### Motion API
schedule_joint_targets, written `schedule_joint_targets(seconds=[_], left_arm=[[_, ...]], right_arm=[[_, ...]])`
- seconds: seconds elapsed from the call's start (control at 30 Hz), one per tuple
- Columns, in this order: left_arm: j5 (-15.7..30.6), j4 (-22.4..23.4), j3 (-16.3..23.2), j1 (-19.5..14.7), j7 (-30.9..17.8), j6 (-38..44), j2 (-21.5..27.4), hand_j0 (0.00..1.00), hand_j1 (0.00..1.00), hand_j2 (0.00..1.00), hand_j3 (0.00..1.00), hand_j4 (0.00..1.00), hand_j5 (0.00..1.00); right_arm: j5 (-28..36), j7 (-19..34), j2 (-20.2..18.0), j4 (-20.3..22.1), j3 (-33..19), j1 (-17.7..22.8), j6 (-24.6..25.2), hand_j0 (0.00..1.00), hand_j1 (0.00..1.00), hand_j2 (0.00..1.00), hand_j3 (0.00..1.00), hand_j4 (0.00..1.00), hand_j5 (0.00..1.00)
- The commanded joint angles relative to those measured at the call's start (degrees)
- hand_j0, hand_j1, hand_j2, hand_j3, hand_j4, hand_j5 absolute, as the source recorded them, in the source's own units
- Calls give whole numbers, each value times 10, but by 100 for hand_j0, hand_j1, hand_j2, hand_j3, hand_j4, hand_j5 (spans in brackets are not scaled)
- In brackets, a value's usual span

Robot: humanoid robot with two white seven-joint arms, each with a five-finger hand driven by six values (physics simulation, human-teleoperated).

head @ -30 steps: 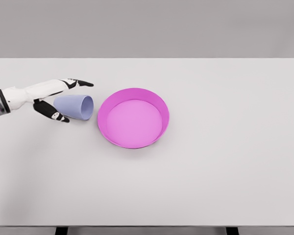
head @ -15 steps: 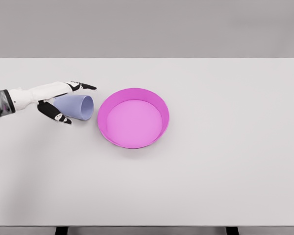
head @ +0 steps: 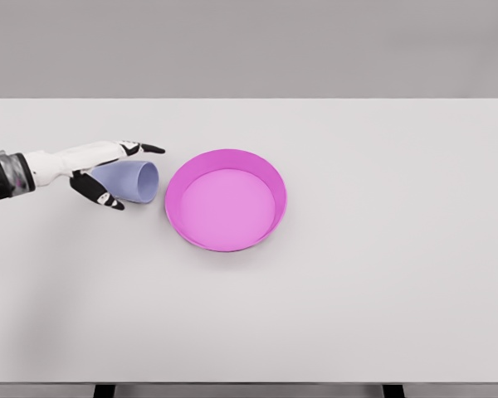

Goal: Flip the cup with left arm and place it on the plate

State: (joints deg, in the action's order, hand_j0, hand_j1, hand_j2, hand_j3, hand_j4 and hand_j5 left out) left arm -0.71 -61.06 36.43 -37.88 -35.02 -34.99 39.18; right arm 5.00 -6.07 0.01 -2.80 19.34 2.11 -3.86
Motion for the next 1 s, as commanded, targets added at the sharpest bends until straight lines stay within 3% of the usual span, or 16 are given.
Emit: schedule_joint_targets(seconds=[0.0, 0.2, 0.23, 0.27, 0.37, 0.63, 0.97], left_arm=[[-5, 15, 0, 0, 0, 2, -11, 100, 100, 100, 100, 100, 100], [-5, 19, 0, -1, 0, 24, -11, 100, 100, 100, 100, 100, 100], [-5, 19, 0, -1, 0, 33, -12, 97, 97, 97, 97, 97, 97], [-4, 18, 0, 0, 0, 45, -11, 84, 84, 84, 84, 84, 84], [-1, 18, 0, 0, 0, 48, -12, 71, 71, 71, 71, 71, 71], [4, 18, -2, 1, 0, 48, -11, 66, 66, 66, 66, 66, 66], [135, 9, -10, 4, 0, 14, 3, 64, 64, 64, 64, 64, 64]], right_arm=[[0, 0, 0, 0, 0, 0, 0, 100, 100, 100, 100, 100, 100], [0, 0, 0, 0, 0, 0, 0, 100, 100, 100, 100, 100, 100], [0, 0, 0, 0, 0, 0, 0, 100, 100, 100, 100, 100, 100], [0, 0, 0, 0, 0, 0, 0, 100, 100, 100, 100, 100, 100], [0, 0, 0, 0, 0, 0, 0, 100, 100, 100, 100, 100, 100], [0, 0, 0, 0, 0, 0, 0, 100, 100, 100, 100, 100, 100], [0, 0, 0, 0, 0, 0, 0, 100, 100, 100, 100, 100, 100]])
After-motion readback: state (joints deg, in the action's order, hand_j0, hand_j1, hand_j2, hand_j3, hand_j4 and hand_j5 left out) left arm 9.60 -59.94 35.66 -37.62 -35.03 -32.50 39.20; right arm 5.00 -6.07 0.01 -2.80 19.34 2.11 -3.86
